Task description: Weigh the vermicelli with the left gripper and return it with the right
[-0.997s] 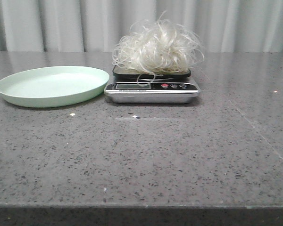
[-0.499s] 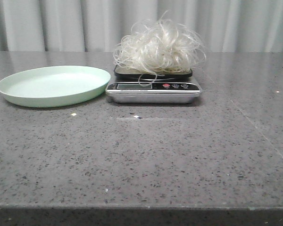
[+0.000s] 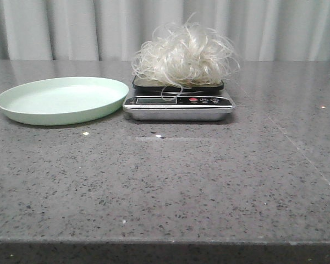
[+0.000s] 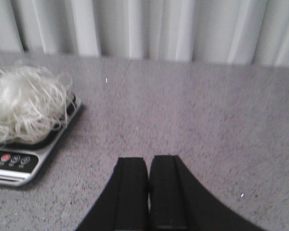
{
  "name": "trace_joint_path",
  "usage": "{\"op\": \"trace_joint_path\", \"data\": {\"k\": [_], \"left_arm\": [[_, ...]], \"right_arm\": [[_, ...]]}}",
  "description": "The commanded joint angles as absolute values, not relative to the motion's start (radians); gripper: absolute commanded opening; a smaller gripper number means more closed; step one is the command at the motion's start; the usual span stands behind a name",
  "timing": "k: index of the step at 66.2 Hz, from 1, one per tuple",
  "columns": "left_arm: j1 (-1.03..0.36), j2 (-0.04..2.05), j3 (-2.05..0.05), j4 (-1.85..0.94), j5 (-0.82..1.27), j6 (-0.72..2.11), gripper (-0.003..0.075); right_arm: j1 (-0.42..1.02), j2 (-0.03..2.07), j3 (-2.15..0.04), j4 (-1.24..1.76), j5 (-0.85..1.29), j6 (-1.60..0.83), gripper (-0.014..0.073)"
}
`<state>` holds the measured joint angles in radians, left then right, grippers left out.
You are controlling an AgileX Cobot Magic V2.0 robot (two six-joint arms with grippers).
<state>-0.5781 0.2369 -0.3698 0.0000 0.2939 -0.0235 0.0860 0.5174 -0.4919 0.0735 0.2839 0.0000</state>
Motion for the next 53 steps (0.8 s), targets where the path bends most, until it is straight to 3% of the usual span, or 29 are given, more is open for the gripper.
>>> {"op": "trace_joint_path", "data": {"k": [1,7,16,22,53], "left_arm": [[-0.577,0.246,-0.398,-0.017,0.204,-0.023,0.0134],[-0.577,0.246,-0.398,-0.017,0.204,-0.023,0.0134],[-0.577,0.246,-0.398,-0.017,0.203,-0.023,0.0134],[-0.577,0.246,-0.398,-0.017,0.203,-0.023,0.0134],[-0.577,0.246,-0.398,-0.017,0.203,-0.023,0.0134]], "right_arm": [[0.096,0.560,-0.543,0.111,0.201,-0.006,0.0182],[0.130,0.605,-0.588,0.122,0.215,-0.006,0.0250],[0.208,0.717,-0.706,0.121,0.274,-0.006,0.0486],[0.259,0.806,-0.801,0.121,0.317,-0.006,0.0582],[0.441,1.362,-1.406,0.174,0.607,-0.006,0.0599]]}}
